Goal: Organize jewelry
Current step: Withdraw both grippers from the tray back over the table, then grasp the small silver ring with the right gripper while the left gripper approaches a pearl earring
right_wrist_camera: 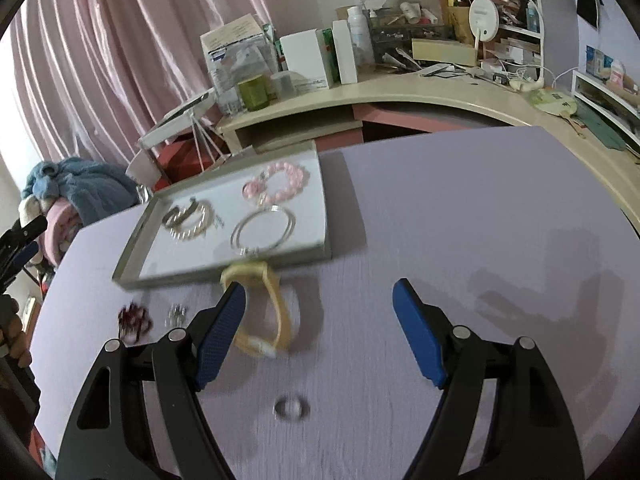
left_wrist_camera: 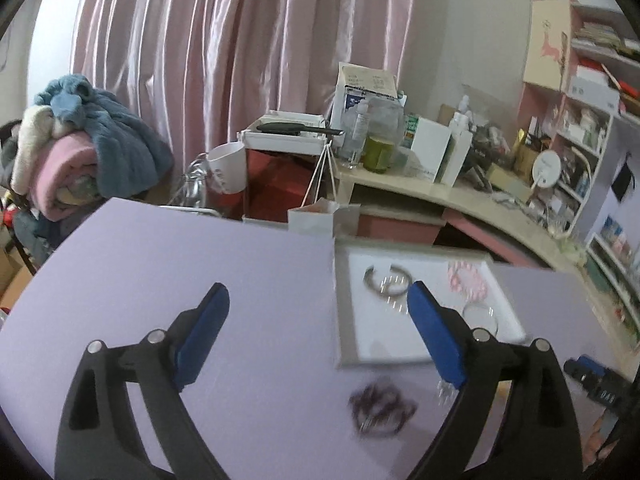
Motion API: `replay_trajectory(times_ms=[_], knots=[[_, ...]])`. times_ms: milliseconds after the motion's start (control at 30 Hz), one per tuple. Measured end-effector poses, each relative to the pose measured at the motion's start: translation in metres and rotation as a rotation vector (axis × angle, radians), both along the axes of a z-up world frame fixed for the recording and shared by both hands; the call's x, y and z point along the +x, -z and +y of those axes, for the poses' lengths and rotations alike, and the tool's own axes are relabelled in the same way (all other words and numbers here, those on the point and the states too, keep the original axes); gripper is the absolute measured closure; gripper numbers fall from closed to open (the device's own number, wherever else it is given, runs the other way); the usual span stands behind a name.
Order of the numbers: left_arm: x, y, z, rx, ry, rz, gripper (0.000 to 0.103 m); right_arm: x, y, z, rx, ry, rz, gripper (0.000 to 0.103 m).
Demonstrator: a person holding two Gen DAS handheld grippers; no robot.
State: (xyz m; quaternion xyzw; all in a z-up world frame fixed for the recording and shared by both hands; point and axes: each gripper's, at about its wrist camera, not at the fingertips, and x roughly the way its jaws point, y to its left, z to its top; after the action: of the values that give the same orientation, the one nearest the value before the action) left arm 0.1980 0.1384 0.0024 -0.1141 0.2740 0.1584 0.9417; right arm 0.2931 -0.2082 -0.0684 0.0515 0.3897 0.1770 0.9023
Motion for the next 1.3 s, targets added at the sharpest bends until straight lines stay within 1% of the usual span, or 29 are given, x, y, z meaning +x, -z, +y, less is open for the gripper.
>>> replay_trajectory(times_ms=[100,167,233,333,400,533,733,900,933,1100,1233,1267,1300], knots=[[-0.024,0.009,-0.012,0.027,0.013,0.008,0.010,-0.019,0.007,0.000,-0.014,-0.011,0.000,0.026],[-0.036,0.016,-0.019,0.029,0.023,0.019,0.010,-0.031,0.012,0.003,-0.032,-0.021,-0.005,0.027],[-0.047,0.024,-0.024,0.005,0.026,0.028,0.010,-0.041,0.017,0.005,-0.046,-0.038,-0.009,0.029],[-0.060,0.036,-0.032,-0.032,0.029,0.042,0.010,-0.049,0.026,0.011,-0.064,-0.062,0.003,0.036],[-0.066,0.042,-0.039,-0.036,0.043,0.053,0.010,-0.053,0.031,0.015,-0.078,-0.079,0.013,0.040],[-0.071,0.051,-0.053,-0.019,0.084,0.072,0.010,-0.059,0.038,0.025,-0.111,-0.108,0.018,0.041],[-0.077,0.054,-0.066,0.001,0.132,0.068,0.010,-0.053,0.045,0.028,-0.134,-0.105,0.039,0.041],[-0.077,0.054,-0.074,0.015,0.164,0.069,0.010,-0.046,0.051,0.030,-0.154,-0.092,0.056,0.047],[-0.076,0.055,-0.075,0.017,0.169,0.070,0.010,-0.045,0.052,0.031,-0.164,-0.093,0.046,0.048],[-0.073,0.056,-0.081,0.027,0.191,0.081,0.010,-0.046,0.053,0.039,-0.212,-0.117,0.026,0.060],[-0.072,0.058,-0.083,0.025,0.203,0.089,0.010,-0.045,0.053,0.040,-0.220,-0.119,0.024,0.061],[-0.071,0.059,-0.083,0.024,0.206,0.091,0.010,-0.045,0.053,0.040,-0.222,-0.118,0.024,0.064],[-0.071,0.059,-0.083,0.023,0.208,0.093,0.010,-0.045,0.052,0.040,-0.222,-0.120,0.022,0.076]])
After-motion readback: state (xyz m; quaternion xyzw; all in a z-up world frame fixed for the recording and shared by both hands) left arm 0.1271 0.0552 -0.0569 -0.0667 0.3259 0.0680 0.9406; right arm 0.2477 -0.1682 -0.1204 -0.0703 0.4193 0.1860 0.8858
